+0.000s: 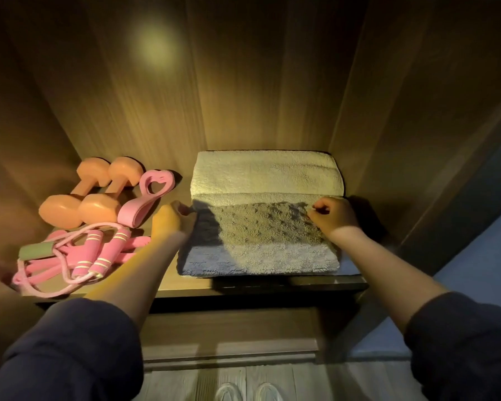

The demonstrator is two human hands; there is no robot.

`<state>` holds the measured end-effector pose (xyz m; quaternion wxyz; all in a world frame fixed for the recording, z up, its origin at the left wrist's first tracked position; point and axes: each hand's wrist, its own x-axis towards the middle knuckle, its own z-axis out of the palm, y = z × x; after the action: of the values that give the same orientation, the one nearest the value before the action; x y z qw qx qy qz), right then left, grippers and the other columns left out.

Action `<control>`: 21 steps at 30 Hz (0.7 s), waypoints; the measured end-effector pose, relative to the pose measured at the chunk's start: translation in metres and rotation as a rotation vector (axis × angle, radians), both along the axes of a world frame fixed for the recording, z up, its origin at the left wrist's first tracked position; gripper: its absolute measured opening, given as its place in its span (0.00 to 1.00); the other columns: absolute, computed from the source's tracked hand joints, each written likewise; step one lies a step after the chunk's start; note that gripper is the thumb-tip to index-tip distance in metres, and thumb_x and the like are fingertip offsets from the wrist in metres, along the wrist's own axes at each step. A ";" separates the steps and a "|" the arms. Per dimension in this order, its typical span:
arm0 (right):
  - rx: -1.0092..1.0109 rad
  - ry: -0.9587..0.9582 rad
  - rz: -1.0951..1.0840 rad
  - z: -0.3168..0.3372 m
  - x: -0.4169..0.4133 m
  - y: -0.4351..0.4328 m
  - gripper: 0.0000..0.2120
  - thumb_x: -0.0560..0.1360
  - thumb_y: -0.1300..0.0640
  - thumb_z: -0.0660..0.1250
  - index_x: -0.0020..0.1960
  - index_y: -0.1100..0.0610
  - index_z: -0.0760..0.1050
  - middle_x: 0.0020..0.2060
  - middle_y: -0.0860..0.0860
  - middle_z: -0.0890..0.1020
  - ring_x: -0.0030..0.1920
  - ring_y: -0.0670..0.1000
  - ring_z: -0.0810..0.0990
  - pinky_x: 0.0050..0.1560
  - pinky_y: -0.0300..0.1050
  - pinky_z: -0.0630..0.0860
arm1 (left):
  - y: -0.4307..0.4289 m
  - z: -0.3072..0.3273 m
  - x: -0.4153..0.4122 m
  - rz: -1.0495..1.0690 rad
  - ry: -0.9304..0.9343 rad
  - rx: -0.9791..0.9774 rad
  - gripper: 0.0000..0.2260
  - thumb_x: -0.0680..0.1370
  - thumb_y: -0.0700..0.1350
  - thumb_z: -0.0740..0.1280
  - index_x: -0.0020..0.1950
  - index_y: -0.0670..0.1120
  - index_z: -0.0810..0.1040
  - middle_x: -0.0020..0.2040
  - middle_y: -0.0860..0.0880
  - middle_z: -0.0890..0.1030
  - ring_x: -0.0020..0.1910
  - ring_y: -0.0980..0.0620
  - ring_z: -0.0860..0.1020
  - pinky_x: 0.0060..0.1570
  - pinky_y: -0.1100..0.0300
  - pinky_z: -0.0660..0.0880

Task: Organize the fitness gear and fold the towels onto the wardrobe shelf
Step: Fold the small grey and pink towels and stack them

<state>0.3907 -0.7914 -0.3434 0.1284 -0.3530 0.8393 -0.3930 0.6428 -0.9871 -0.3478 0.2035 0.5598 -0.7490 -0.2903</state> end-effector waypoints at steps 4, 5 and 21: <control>0.002 -0.059 0.004 0.001 -0.001 0.004 0.04 0.75 0.60 0.70 0.44 0.54 0.76 0.40 0.45 0.78 0.46 0.48 0.76 0.45 0.39 0.70 | -0.001 0.002 0.005 -0.004 0.027 -0.035 0.06 0.77 0.49 0.70 0.44 0.48 0.77 0.41 0.49 0.79 0.45 0.48 0.79 0.45 0.55 0.75; -0.005 -0.064 -0.003 0.002 -0.001 0.005 0.05 0.75 0.61 0.71 0.43 0.53 0.76 0.40 0.45 0.78 0.45 0.48 0.76 0.46 0.39 0.70 | 0.001 0.005 0.006 -0.012 0.038 -0.057 0.05 0.77 0.48 0.70 0.43 0.49 0.77 0.39 0.52 0.78 0.42 0.51 0.78 0.41 0.58 0.74; 0.010 -0.100 0.267 0.049 0.026 0.088 0.11 0.76 0.68 0.68 0.56 0.58 0.82 0.46 0.50 0.82 0.46 0.49 0.79 0.48 0.42 0.75 | 0.067 0.076 0.082 -0.404 0.139 -0.056 0.05 0.76 0.38 0.70 0.45 0.48 0.80 0.45 0.51 0.81 0.44 0.52 0.79 0.44 0.58 0.76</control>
<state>0.4169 -0.7038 -0.2944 0.2229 -0.4410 0.7794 -0.3852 0.7249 -0.9197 -0.2719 0.2077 0.3713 -0.8378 -0.3421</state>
